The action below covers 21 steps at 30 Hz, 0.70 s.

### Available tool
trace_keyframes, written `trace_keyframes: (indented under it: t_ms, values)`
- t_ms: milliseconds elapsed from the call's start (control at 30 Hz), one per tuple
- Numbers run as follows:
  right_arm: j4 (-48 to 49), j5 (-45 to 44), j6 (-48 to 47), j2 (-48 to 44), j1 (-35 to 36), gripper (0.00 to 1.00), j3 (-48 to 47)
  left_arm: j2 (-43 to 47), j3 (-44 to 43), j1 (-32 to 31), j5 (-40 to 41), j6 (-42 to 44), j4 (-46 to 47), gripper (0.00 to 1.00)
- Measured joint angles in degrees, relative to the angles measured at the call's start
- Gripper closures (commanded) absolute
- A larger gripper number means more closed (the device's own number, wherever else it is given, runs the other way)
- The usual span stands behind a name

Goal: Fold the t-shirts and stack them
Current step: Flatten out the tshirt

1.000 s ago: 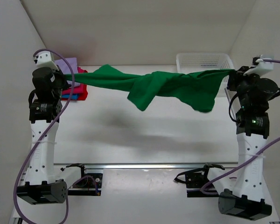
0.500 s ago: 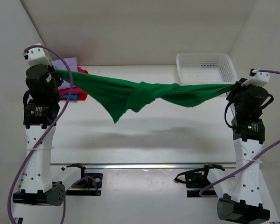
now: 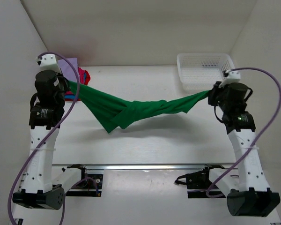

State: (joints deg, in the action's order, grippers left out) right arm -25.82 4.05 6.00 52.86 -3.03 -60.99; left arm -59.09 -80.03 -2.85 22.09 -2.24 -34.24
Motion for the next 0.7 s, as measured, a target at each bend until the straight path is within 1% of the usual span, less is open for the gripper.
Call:
trace_keyframes:
  t_ms: [33,100,133,167,233,267,333,400,467,533,633,667,700]
  values:
    - [0.2,0.7,0.0,1.29,1.25,0.99,1.03,-0.48,0.61,0.0,-0.74,-0.15,-1.05,1.0]
    - [-1.09,3.87,0.04,1.51,-0.07,1.0,4.5,-1.73,1.7,0.0,-2.89,-0.66,-2.91,1.0]
    - [-2.23,5.68,0.15,0.9,-2.54,1.0,5.84,-2.16,2.73,0.07,-4.13,-0.98,-3.45,1.0]
    - [-3.45,8.07,0.07,0.13,-6.51,1.0,6.82,-2.45,4.22,0.2,-5.38,-1.36,-3.87,1.0]
    - [-4.2,9.42,-0.33,-0.81,-10.29,1.0,7.02,-2.36,7.41,0.55,-7.02,-2.14,-4.55,1.0]
    - [-4.26,9.49,-1.01,-1.64,-11.02,1.0,6.99,-2.12,8.83,0.61,-7.43,-2.38,-4.85,1.0]
    - [-4.61,10.27,-2.84,-3.34,-8.72,1.0,6.84,-1.31,10.19,0.59,-7.26,-2.86,-5.53,1.0]
    - [-5.51,11.76,-4.24,-4.96,-5.57,1.0,6.27,-0.02,9.6,0.02,-5.51,-2.91,-5.86,1.0]
    - [-6.73,13.62,-5.2,-5.81,-4.55,0.99,5.53,0.39,6.71,-0.57,-4.24,-2.67,-6.58,1.0]
    - [-7.91,14.88,-5.9,-6.08,-4.68,1.0,4.59,-0.98,2.08,-0.5,-4.31,-2.56,-6.43,1.0]
    - [-9.25,15.82,-6.47,-5.16,-4.48,1.0,2.93,-7.54,-6.78,1.46,-8.02,-3.52,-5.29,1.0]
    - [-9.33,16.31,-6.49,-4.5,-4.33,1.0,2.54,-11.28,-9.66,1.99,-9.46,-4.02,-4.04,0.95]
    - [-9.31,16.87,-6.47,-3.63,-3.96,1.0,2.34,-15.02,-12.09,2.27,-10.6,-4.42,-3.17,0.84]
